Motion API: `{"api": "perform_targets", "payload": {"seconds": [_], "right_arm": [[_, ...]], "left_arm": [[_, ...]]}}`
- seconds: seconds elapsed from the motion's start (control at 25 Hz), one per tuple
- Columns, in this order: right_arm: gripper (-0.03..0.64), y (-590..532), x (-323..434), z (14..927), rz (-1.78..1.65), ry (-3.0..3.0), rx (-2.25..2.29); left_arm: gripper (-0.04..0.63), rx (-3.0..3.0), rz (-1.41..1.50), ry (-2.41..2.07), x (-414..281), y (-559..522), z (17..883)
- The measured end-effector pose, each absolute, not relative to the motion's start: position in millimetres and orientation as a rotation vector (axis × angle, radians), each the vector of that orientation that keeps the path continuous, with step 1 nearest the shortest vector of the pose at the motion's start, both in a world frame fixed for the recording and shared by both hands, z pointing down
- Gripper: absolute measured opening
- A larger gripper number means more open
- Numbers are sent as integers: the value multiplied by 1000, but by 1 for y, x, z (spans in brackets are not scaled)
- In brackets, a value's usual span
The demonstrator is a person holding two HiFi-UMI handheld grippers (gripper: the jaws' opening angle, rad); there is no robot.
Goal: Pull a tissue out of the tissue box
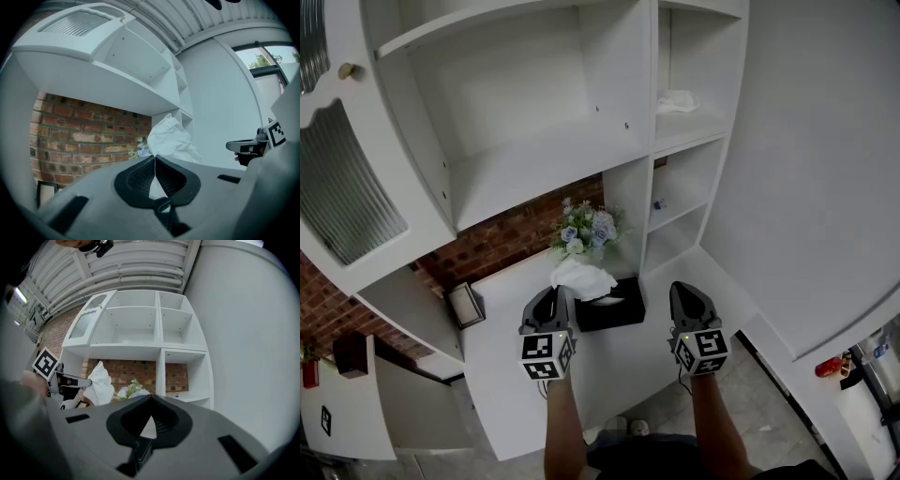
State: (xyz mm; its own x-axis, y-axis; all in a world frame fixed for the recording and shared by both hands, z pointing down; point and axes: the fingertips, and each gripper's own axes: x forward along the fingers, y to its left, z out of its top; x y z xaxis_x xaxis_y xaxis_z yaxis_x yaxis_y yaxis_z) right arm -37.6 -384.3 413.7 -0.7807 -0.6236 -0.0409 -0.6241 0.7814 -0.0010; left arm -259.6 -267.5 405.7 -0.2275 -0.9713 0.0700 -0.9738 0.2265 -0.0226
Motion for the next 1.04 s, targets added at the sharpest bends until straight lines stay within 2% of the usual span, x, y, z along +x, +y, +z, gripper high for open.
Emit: {"api": "perform_targets", "payload": {"seconds": [1.04], "right_arm": [[-2, -385, -40, 422, 0, 2968, -998]], "left_arm": [[9, 1946, 126, -2367, -247, -275, 421]]}}
